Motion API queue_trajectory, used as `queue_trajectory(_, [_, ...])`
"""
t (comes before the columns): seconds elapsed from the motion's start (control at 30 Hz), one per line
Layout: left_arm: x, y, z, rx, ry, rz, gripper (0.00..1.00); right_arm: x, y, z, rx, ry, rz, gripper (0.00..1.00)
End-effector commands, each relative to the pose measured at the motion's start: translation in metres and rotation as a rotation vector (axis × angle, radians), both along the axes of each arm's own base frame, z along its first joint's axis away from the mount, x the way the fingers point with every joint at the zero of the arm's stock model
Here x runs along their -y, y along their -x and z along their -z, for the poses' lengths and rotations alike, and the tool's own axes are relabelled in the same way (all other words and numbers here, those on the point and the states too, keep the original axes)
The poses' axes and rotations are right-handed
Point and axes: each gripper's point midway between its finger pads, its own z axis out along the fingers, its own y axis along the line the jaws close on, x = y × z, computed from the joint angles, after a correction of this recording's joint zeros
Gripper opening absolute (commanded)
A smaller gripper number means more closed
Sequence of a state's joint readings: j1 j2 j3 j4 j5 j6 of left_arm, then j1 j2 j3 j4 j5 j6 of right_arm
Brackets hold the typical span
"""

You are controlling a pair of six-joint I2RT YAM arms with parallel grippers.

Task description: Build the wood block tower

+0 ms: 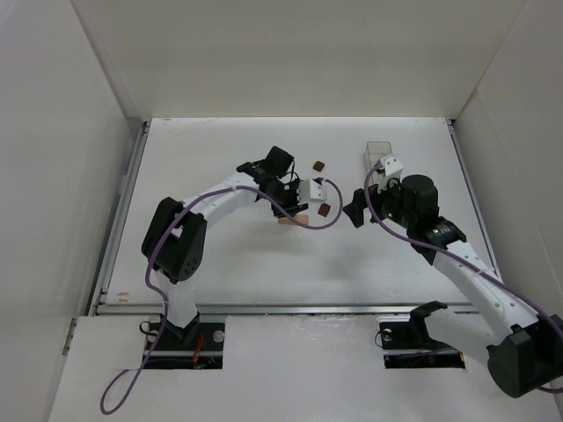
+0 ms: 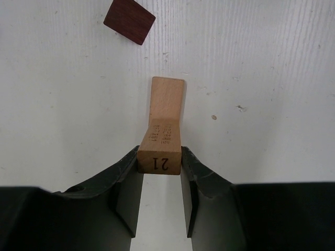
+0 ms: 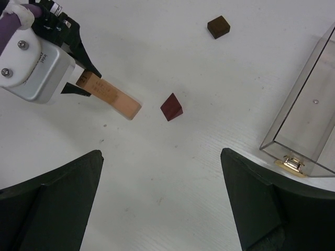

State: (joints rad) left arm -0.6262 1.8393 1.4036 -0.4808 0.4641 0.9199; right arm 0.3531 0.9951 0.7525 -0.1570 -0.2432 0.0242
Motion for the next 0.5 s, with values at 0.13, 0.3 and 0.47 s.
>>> queue_trajectory(0.13, [0.0003, 0.0033, -0.0060, -0.008, 0.004, 0.066, 0.28, -0.0011, -0.0049, -0.0153, 0.048, -0.012, -0.008, 1.00])
queue_trajectory(0.3, [0.0015, 0.0020, -0.0068, -0.005, 0.010, 0.059, 0.28, -0.0014, -0.0057, -0.0123, 0.039, -0.009, -0.008, 1.00])
queue_trajectory(0.47, [0.0016, -0.0008, -0.0073, 0.007, 0.008, 0.055, 0.30, -0.0014, -0.0057, -0.0123, 0.039, -0.009, -0.008, 1.00])
